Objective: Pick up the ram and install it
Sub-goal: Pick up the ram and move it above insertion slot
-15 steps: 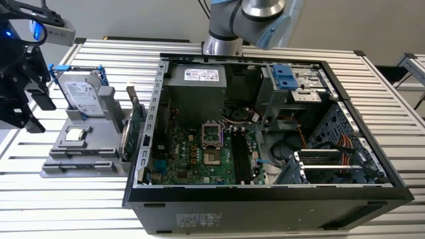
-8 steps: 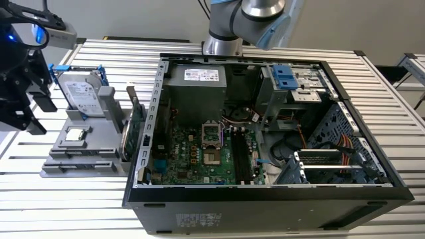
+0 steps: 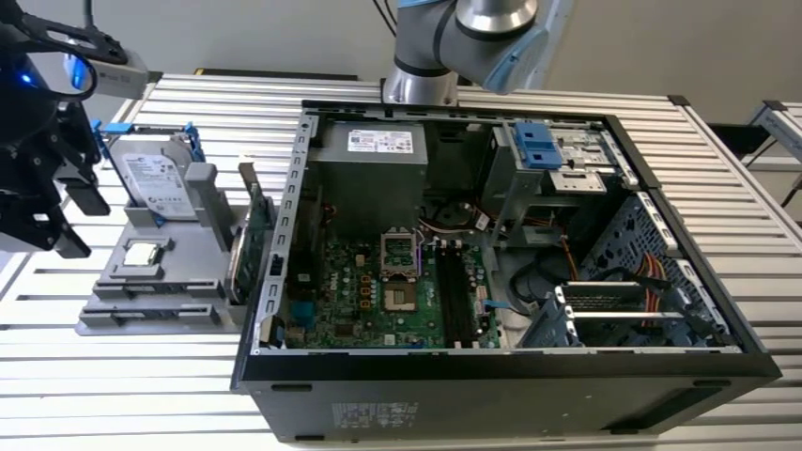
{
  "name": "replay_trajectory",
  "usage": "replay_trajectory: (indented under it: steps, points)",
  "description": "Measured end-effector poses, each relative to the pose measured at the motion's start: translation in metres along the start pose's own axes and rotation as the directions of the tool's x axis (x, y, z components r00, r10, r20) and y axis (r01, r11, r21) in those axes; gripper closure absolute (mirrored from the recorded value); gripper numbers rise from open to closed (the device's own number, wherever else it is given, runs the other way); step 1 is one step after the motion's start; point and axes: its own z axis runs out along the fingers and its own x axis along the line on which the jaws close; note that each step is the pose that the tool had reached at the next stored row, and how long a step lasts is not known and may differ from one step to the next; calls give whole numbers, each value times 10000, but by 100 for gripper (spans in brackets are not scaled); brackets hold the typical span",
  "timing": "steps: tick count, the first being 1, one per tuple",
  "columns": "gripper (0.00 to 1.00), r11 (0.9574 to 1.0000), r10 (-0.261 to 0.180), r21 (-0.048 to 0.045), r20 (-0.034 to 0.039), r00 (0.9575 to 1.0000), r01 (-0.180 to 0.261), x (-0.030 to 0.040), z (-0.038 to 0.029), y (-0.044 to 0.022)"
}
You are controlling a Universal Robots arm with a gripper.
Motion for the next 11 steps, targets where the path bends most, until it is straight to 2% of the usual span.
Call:
replay_trajectory:
  steps: [11]
  points:
    - [0,10000,0,0,0,10000,0,2,68,-1]
